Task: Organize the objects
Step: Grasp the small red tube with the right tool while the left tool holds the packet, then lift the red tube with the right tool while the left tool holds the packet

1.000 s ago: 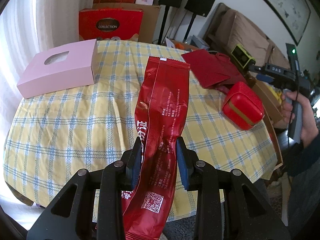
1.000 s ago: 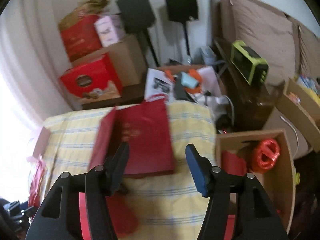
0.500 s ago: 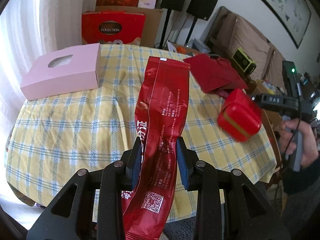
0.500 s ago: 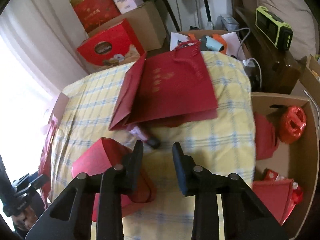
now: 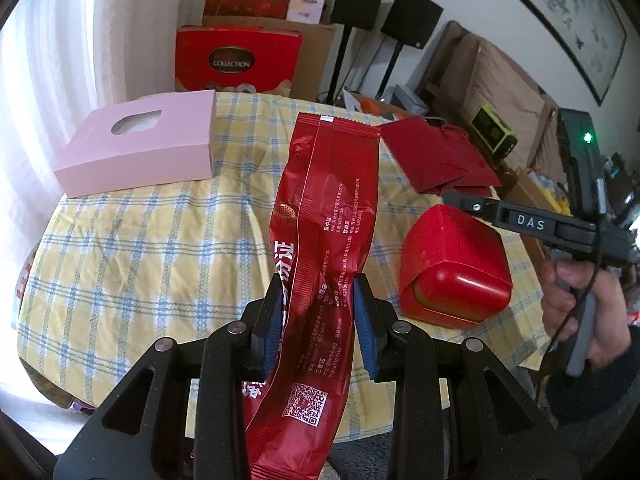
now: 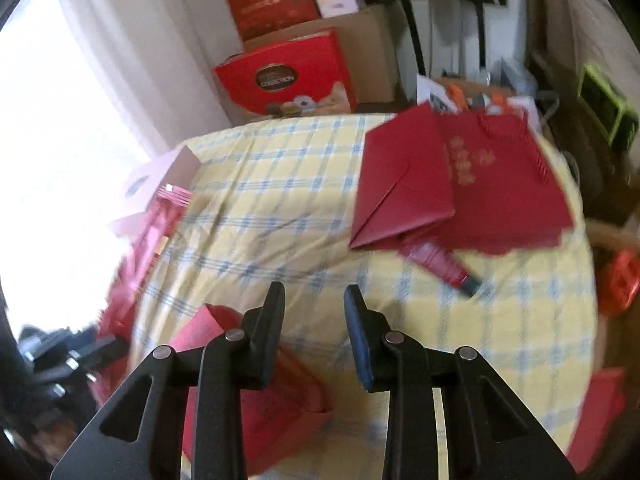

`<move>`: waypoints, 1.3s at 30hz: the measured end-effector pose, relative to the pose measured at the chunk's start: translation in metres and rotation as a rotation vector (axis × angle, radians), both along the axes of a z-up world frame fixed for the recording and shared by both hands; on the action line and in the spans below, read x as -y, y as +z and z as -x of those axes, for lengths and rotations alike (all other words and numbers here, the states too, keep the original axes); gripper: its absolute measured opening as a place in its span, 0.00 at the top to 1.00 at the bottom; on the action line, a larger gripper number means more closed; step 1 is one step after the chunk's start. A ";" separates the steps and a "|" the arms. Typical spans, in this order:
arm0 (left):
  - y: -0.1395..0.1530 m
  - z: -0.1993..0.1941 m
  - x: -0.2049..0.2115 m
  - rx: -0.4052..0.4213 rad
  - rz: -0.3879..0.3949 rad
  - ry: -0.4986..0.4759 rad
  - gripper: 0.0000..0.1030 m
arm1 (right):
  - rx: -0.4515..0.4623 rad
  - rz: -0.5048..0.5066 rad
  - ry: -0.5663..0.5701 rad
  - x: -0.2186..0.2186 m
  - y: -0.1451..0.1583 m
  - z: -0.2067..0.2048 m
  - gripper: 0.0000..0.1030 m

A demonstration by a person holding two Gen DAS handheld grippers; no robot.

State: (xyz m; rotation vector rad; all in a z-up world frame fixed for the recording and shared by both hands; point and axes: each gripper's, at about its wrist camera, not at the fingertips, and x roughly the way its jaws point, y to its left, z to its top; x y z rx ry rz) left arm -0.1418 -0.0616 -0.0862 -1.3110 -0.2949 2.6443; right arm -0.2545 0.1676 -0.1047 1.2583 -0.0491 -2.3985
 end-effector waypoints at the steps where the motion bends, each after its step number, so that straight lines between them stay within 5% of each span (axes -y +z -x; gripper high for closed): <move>1: 0.000 0.000 0.002 -0.001 0.001 0.004 0.70 | -0.034 -0.057 -0.014 -0.005 0.001 0.003 0.64; 7: 0.000 0.000 0.004 -0.006 0.012 0.012 0.70 | -0.063 -0.283 -0.106 -0.038 -0.020 0.028 0.57; 10: 0.002 -0.001 0.003 -0.009 0.021 0.015 0.70 | -0.063 -0.271 -0.058 -0.039 -0.029 0.032 0.57; 14: 0.007 -0.005 -0.001 -0.022 0.039 0.017 0.70 | -0.054 -0.225 -0.035 -0.042 -0.031 0.030 0.78; 18: 0.010 -0.007 -0.004 -0.040 0.059 0.018 0.70 | -0.033 -0.237 -0.023 -0.039 -0.029 0.016 0.84; 29: 0.018 -0.012 -0.005 -0.085 0.115 0.037 0.70 | 0.101 -0.207 0.016 -0.045 -0.021 -0.044 0.87; 39: 0.023 -0.015 -0.004 -0.103 0.109 0.039 0.70 | 0.097 -0.207 -0.007 -0.054 -0.005 -0.036 0.84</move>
